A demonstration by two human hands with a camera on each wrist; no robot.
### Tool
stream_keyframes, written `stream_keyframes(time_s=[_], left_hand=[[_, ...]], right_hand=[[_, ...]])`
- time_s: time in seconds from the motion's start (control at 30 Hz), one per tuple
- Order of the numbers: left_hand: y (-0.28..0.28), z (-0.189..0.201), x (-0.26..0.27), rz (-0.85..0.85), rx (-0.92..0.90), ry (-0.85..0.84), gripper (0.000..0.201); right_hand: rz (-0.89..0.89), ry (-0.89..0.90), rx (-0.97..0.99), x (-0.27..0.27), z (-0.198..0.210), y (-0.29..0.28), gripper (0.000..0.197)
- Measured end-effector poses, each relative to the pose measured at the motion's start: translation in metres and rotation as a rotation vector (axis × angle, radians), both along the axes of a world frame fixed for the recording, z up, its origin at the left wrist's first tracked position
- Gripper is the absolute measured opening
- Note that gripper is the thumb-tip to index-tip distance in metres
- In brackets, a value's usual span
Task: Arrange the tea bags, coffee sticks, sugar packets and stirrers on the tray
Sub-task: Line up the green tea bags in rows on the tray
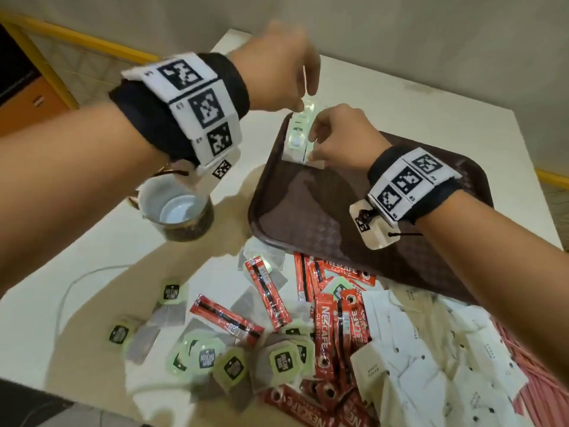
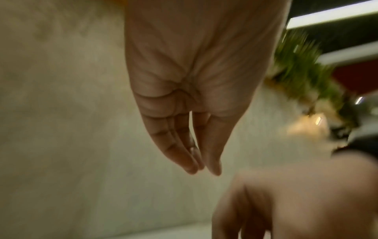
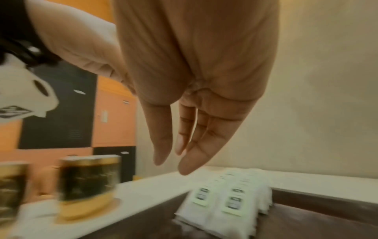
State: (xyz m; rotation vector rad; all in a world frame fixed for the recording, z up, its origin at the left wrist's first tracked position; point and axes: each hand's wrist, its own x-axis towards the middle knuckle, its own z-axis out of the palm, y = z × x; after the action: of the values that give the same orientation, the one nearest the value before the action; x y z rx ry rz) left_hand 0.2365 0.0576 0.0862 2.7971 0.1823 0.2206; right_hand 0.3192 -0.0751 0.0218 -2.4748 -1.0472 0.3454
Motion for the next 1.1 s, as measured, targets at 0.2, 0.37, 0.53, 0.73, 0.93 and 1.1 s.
stream_keyframes(time_s=[0.2, 0.37, 0.53, 0.73, 0.93, 1.1], left_hand=[[-0.003, 0.026, -0.146, -0.031, -0.024, 0.122, 0.012], [0.005, -0.039, -0.229, 0.063, -0.064, 0.48, 0.015], [-0.002, -0.095, -0.249, 0.122, 0.022, 0.573, 0.051], [-0.009, -0.113, -0.242, 0.09, 0.037, 0.5, 0.042], [-0.013, -0.099, -0.238, 0.116, -0.071, 0.379, 0.024], [-0.023, -0.071, -0.223, 0.13, -0.363, 0.242, 0.021]], right_hand=[[0.479, 0.157, -0.141, -0.111, 0.021, -0.018, 0.013], [0.741, 0.015, -0.37, -0.165, -0.009, -0.023, 0.024], [0.763, -0.058, -0.505, -0.184, -0.032, -0.025, 0.027], [0.672, 0.007, -0.434, -0.18, -0.028, -0.028, 0.014], [0.409, 0.204, -0.113, -0.149, -0.008, -0.048, 0.016], [0.046, 0.699, 0.242, -0.137, -0.009, -0.069, 0.027]])
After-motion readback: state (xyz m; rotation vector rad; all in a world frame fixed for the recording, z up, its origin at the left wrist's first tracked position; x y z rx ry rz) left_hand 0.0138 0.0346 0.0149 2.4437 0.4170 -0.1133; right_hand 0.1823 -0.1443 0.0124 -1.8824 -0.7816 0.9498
